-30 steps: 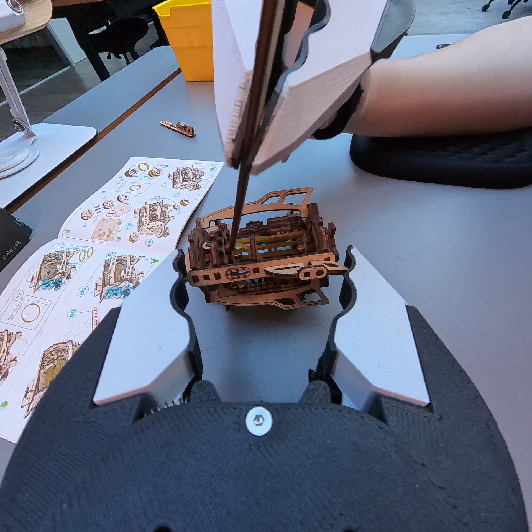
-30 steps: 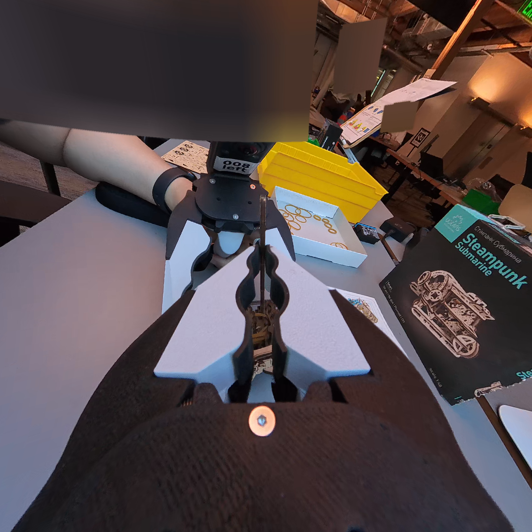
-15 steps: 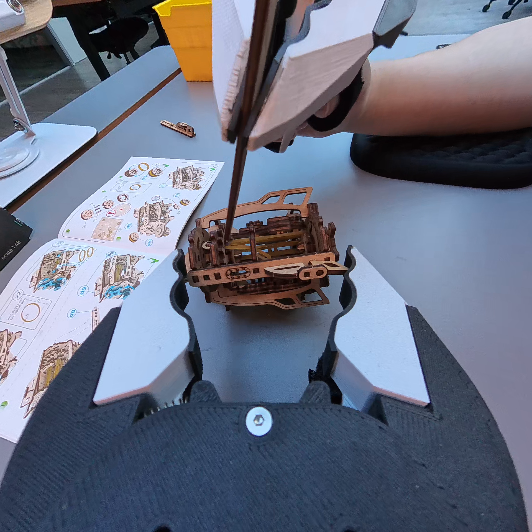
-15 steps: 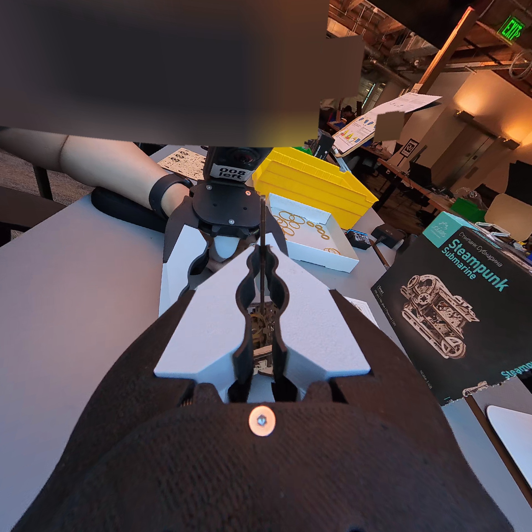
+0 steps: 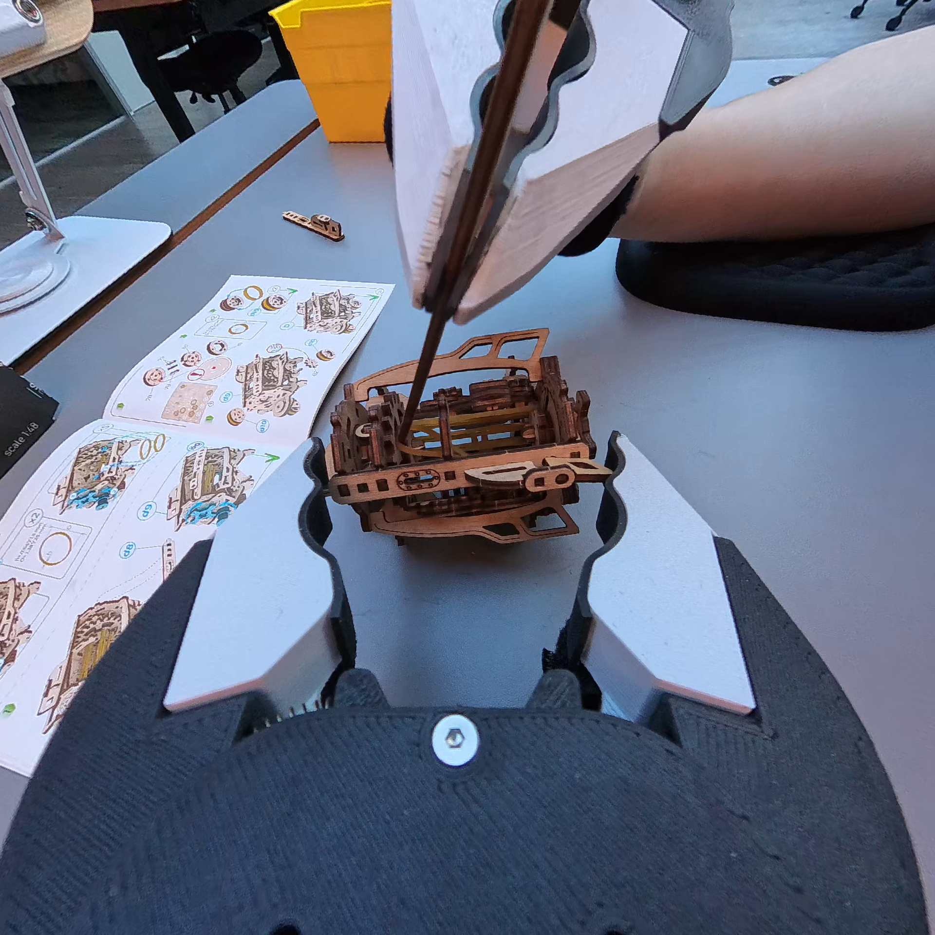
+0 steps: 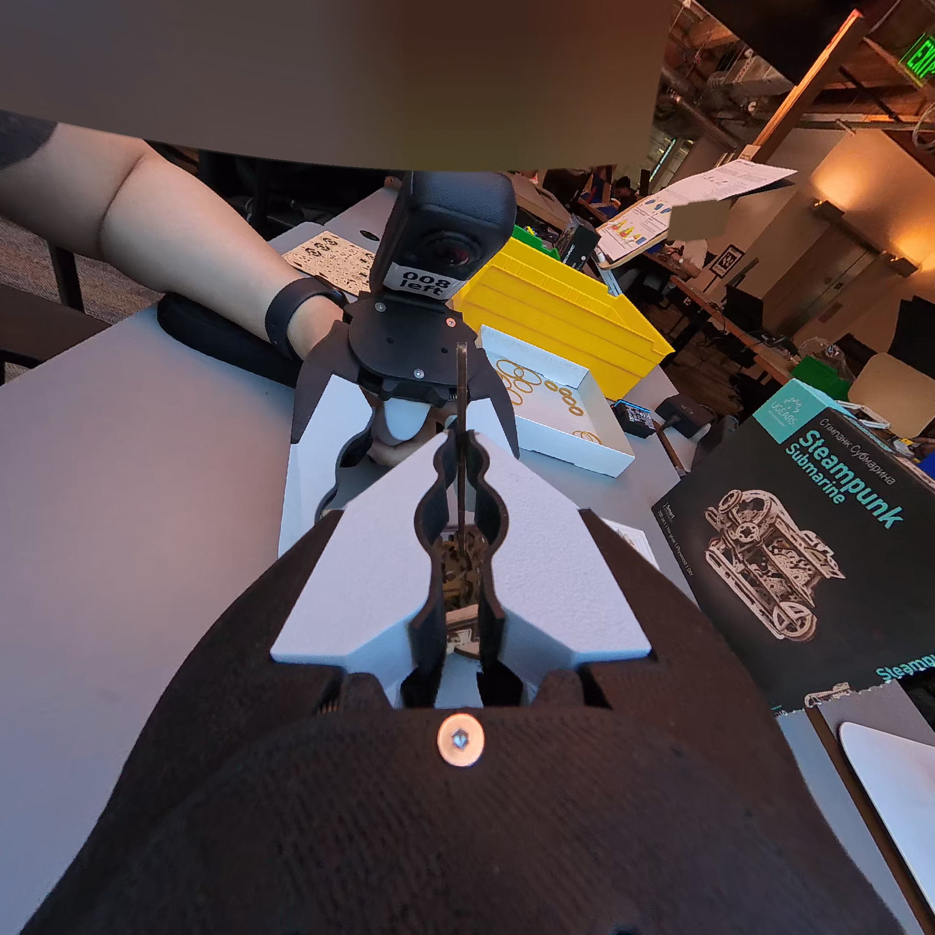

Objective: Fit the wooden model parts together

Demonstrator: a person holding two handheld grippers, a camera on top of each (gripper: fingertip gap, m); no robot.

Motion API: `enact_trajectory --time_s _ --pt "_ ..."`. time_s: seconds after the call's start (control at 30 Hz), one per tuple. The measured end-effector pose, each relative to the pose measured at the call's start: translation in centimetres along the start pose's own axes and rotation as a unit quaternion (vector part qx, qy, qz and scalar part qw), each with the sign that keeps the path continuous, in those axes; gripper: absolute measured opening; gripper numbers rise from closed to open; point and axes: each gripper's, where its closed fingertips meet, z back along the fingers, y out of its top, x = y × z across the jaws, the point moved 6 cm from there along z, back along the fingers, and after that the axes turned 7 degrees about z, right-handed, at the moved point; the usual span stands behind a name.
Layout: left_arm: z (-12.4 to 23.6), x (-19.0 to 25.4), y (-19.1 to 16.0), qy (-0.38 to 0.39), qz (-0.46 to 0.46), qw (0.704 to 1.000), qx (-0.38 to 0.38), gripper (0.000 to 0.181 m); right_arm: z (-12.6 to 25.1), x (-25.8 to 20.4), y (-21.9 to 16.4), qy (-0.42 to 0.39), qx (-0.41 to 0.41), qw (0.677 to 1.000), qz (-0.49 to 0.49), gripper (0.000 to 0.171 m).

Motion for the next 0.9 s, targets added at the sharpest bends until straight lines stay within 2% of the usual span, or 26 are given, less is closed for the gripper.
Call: enact_trajectory --time_s 0.6,0.9 --pt "0.0 0.0 -0.01 -0.002 -0.001 1.0 0.0 0.108 -0.42 -0.71 0.12 0.013 -0.003 0.999 0.052 0.001" --pt "0.01 -0.02 -0.02 -0.003 0.001 1.0 0.0 0.108 -0.26 -0.44 -0.25 0.011 -0.011 0.999 0.043 0.001"
